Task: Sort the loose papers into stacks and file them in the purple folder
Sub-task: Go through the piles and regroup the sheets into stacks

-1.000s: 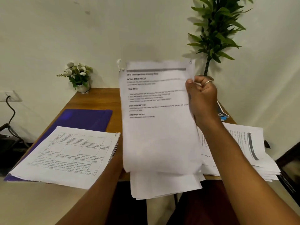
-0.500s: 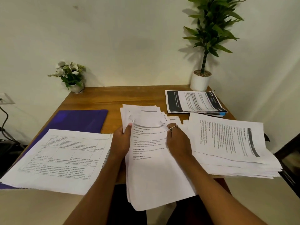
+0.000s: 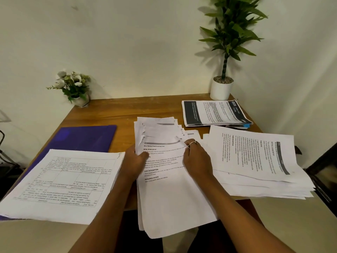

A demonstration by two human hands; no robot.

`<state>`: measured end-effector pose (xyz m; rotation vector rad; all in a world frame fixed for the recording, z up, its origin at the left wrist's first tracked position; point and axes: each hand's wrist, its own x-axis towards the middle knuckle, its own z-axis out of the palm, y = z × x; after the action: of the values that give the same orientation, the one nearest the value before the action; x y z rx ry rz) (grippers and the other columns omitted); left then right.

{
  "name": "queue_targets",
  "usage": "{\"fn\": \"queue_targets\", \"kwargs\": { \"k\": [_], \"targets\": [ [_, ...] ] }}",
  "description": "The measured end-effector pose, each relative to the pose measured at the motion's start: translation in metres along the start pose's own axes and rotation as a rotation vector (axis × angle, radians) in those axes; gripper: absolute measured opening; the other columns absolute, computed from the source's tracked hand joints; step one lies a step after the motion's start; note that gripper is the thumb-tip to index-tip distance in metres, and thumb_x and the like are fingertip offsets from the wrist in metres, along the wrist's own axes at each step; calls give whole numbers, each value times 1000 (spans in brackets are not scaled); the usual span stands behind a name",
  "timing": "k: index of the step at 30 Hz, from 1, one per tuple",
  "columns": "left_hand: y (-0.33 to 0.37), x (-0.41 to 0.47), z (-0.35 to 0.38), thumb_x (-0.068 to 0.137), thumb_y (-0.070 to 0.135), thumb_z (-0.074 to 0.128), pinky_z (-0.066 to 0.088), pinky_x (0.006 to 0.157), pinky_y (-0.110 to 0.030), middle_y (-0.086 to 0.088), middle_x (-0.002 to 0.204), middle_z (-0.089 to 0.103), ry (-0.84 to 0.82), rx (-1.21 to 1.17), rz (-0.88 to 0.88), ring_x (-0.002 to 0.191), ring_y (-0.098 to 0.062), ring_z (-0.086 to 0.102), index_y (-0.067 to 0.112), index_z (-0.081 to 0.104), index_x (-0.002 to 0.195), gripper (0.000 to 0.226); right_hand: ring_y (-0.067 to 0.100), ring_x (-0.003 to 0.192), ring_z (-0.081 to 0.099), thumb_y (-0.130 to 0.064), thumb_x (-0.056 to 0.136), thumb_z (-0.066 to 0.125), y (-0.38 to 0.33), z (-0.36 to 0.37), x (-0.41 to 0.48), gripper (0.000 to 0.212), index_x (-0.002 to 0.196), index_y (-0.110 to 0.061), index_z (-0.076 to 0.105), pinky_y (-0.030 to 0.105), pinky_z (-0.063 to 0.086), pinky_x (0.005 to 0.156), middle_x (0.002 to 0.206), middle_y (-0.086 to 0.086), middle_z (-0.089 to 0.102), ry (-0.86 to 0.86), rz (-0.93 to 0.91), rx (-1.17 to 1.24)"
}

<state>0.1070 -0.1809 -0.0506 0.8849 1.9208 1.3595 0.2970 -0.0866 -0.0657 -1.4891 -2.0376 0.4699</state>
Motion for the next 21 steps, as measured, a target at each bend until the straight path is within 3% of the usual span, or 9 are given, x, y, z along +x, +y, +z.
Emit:
{"fn": "queue_targets", "kwargs": {
  "k": [5,11,14,17,21],
  "targets": [
    [-8,7,-1,94,16,68,62,64,-33,1,106,70,13,25,-16,85,-23,73,16,57,119,28,17,111,58,-23,103,54,4,3,2,29,130,-18,62,24,48,89,124,2,64,27,-30,-24],
    [-8,6,1,94,9,66,61,62,-32,2,100,69,20,21,4,80,-21,72,19,56,114,25,22,125,54,-27,96,65,8,4,3,40,134,-18,58,32,47,102,139,3,56,42,25,118],
    [-8,5,1,94,4,64,58,58,-28,1,89,70,38,-1,33,74,-20,71,23,60,100,20,20,130,53,-31,93,67,11,5,8,50,140,-26,51,41,50,107,142,-1,55,15,73,295],
    [-10,6,0,93,4,66,58,59,-30,0,86,72,36,-38,45,73,-24,73,23,61,96,21,15,136,48,-29,92,70,11,-4,18,60,146,-32,43,34,44,109,149,-4,51,1,152,599],
    [-14,9,-1,93,5,67,60,61,-37,-5,82,71,6,-26,35,68,-26,72,21,63,96,17,15,141,42,-29,90,75,4,-21,47,76,155,-28,34,31,37,109,156,-3,43,-14,85,648]
  ]
}}
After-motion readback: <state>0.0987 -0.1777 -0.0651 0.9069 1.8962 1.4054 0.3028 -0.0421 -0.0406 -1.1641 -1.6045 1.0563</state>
